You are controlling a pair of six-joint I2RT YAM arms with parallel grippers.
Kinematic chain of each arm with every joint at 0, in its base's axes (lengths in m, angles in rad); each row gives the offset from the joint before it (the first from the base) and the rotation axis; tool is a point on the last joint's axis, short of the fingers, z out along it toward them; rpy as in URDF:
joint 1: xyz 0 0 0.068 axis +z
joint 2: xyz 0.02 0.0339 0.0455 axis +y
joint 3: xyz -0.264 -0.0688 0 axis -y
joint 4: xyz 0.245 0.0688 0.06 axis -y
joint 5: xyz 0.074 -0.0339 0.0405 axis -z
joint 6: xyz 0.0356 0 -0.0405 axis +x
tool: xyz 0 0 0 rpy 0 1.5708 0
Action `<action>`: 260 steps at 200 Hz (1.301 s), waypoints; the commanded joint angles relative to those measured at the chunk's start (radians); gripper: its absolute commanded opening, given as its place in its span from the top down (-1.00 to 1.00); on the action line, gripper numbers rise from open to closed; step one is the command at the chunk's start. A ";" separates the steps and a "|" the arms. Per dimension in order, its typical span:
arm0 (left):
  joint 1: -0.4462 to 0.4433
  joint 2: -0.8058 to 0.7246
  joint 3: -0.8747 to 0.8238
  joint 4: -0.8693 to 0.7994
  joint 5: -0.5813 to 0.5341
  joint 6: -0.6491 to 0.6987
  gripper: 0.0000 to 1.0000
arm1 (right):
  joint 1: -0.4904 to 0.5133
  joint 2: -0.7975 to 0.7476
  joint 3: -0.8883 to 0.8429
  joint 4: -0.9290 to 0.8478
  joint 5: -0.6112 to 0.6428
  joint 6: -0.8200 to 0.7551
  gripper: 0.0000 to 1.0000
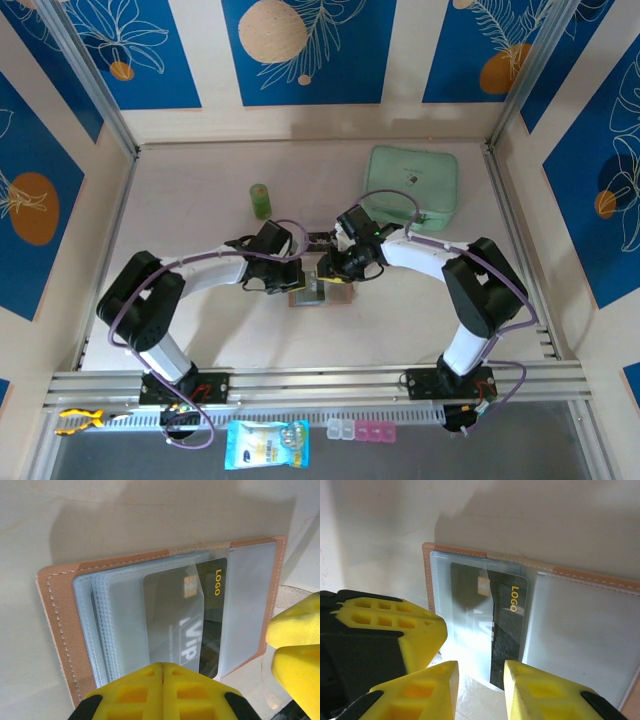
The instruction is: Take the credit cards out of the card holder
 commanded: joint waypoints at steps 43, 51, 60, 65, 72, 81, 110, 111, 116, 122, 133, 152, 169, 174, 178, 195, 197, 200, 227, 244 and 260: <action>-0.007 0.027 -0.024 -0.010 -0.021 0.004 0.90 | 0.002 0.046 -0.016 0.017 -0.045 0.009 0.36; -0.007 0.027 -0.026 -0.010 -0.020 0.003 0.90 | 0.002 0.047 -0.017 0.021 -0.049 0.008 0.36; -0.007 0.032 -0.027 -0.006 -0.020 0.003 0.90 | 0.002 0.049 -0.019 0.024 -0.052 0.008 0.38; -0.007 0.033 -0.028 -0.006 -0.017 0.002 0.90 | 0.002 0.053 -0.020 0.026 -0.053 0.006 0.42; -0.007 0.033 -0.028 -0.005 -0.017 0.001 0.90 | 0.002 0.056 -0.019 0.024 -0.056 0.004 0.44; -0.007 0.033 -0.031 -0.007 -0.019 0.001 0.90 | 0.002 0.065 -0.019 0.024 -0.060 0.002 0.46; -0.007 0.030 -0.031 -0.011 -0.022 0.000 0.90 | 0.002 0.077 -0.023 0.029 -0.057 0.006 0.47; -0.006 0.030 -0.031 -0.011 -0.022 0.000 0.90 | 0.003 0.077 -0.023 0.029 -0.058 0.006 0.47; -0.007 0.029 -0.033 -0.011 -0.023 0.000 0.90 | 0.002 0.078 -0.024 0.029 -0.056 0.005 0.46; -0.006 0.029 -0.033 -0.011 -0.023 0.000 0.90 | 0.003 0.081 -0.023 0.024 -0.050 0.007 0.47; -0.006 0.031 -0.033 -0.011 -0.023 0.000 0.90 | 0.002 0.081 -0.022 0.014 -0.037 0.007 0.47; -0.006 0.032 -0.035 -0.011 -0.022 -0.001 0.90 | 0.002 0.088 -0.024 0.019 -0.042 0.006 0.47; -0.007 0.032 -0.033 -0.011 -0.023 -0.002 0.90 | 0.002 0.093 -0.027 0.029 -0.056 0.005 0.48; -0.007 0.034 -0.033 -0.011 -0.024 -0.001 0.90 | 0.002 0.096 -0.028 0.033 -0.059 0.007 0.48; -0.006 0.033 -0.034 -0.011 -0.023 -0.002 0.90 | 0.002 0.097 -0.028 0.034 -0.065 0.008 0.48; -0.007 0.036 -0.033 -0.011 -0.023 -0.003 0.90 | 0.002 0.102 -0.022 0.033 -0.075 0.012 0.48; -0.006 0.036 -0.032 -0.011 -0.023 -0.002 0.90 | 0.002 0.101 -0.021 0.031 -0.075 0.012 0.48; -0.006 0.036 -0.031 -0.011 -0.023 -0.003 0.90 | 0.003 0.103 -0.020 0.030 -0.075 0.012 0.48; -0.006 0.040 -0.027 -0.017 -0.022 -0.003 0.90 | 0.000 0.103 -0.016 0.030 -0.082 0.012 0.48; -0.006 0.040 -0.025 -0.021 -0.024 -0.002 0.90 | -0.002 0.095 -0.021 0.045 -0.105 0.017 0.48; -0.006 0.040 -0.026 -0.024 -0.025 -0.002 0.90 | -0.004 0.078 -0.033 0.075 -0.126 0.026 0.48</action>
